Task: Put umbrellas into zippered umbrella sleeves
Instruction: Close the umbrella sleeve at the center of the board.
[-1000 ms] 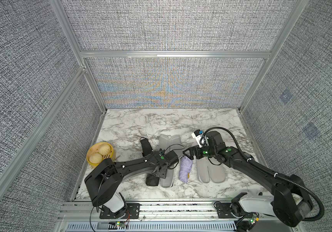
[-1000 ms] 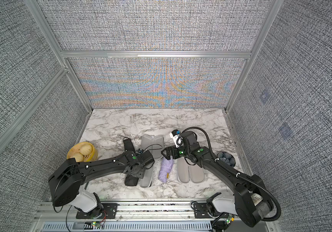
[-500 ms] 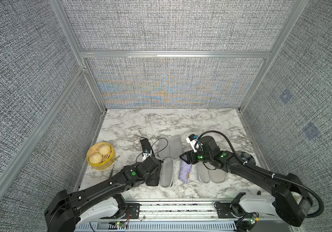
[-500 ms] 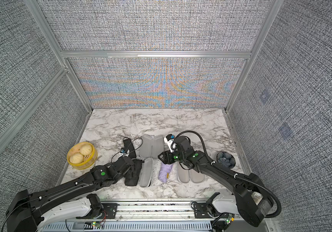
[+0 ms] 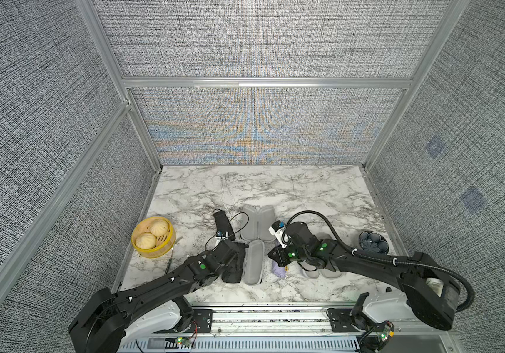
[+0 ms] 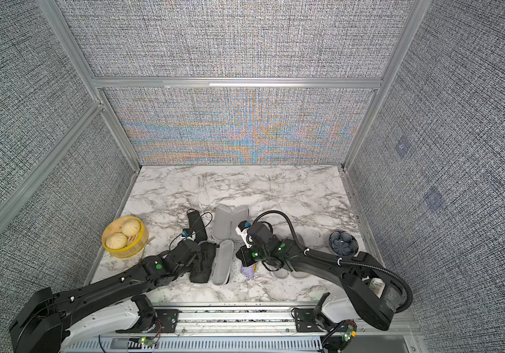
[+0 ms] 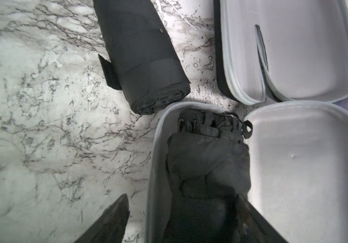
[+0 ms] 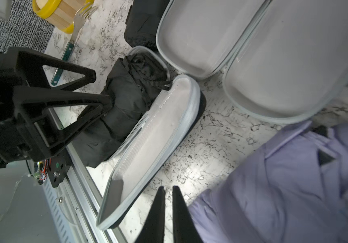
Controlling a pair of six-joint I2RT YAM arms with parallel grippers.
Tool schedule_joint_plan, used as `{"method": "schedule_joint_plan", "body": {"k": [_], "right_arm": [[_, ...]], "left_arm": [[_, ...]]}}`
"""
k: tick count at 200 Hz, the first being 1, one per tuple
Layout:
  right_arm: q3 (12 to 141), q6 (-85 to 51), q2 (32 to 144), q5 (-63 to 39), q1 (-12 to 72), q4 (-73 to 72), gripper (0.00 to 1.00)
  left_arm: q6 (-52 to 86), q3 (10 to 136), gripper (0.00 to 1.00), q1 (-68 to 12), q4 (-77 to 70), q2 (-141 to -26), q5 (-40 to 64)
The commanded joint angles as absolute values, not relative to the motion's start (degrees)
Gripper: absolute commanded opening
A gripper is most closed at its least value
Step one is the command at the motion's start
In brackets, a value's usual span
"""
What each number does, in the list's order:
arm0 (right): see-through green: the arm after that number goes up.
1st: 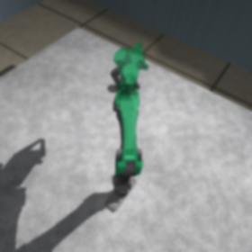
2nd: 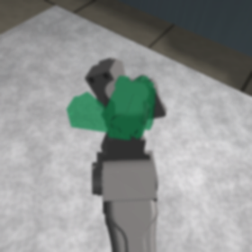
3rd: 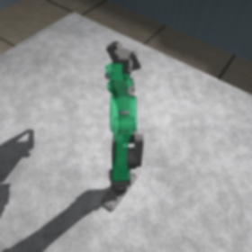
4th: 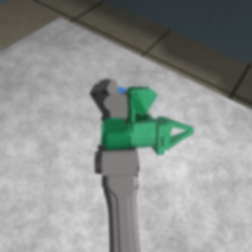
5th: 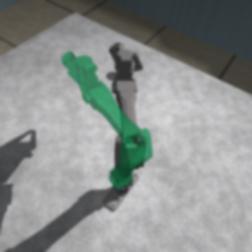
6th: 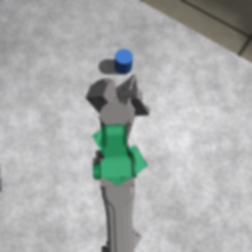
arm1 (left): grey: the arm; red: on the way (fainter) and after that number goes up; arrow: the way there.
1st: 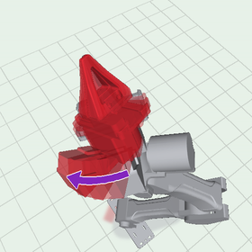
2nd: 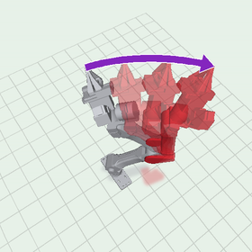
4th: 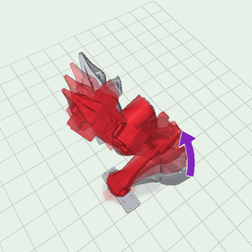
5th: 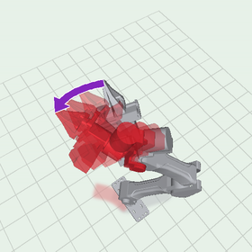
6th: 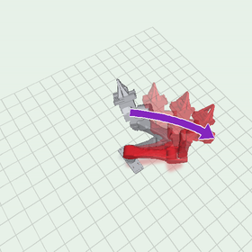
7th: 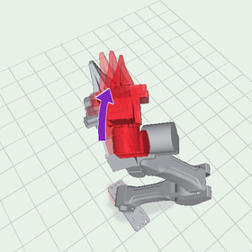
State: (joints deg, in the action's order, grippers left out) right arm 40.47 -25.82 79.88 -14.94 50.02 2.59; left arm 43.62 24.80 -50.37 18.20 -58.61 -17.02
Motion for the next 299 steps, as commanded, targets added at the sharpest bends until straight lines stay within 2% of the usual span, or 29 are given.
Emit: {"method": "schedule_joint_plan", "body": {"k": [1, 45, 119, 201, 223, 254, 299], "right_arm": [[40.52, -26.79, 81.34, -12.62, 51.31, 0.31, 0.11], [42.03, -26.94, 84.72, -12.52, 53.06, -2.89, 0.04], [45.12, -26.25, 88.81, -13.16, 55.02, -7.53, 0.02], [48.07, -26.81, 95.44, -12.31, 55.37, -8.42, 0.03], [48.76, -26.76, 96.13, -11.09, 55.37, -7.52, 0.03], [48.46, -27.12, 96.26, -8.28, 55.36, -8.21, 0.06], [47.47, -29.08, 97.08, -14.11, 55.54, -14.75, 0.25]], "left_arm": [[43.07, 22.77, 0.76, -50.25, 13.91, -58.17, -17.39], [43.11, 21.66, 0.74, -50.27, 9.62, -60.58, -14.88], [41.72, 19.21, 0.68, -50.27, 1.17, -62.94, -6.86], [41.87, 17.80, 0.71, -49.91, 7.90, -50.68, -14.50], [43.09, 19.21, 0.68, -49.57, 13.82, -50.26, -19.37], [43.92, 18.24, 0.67, -49.53, 13.28, -51.17, -21.46], [44.57, 15.18, 0.60, -49.39, 6.95, -52.79, -18.81]]}}
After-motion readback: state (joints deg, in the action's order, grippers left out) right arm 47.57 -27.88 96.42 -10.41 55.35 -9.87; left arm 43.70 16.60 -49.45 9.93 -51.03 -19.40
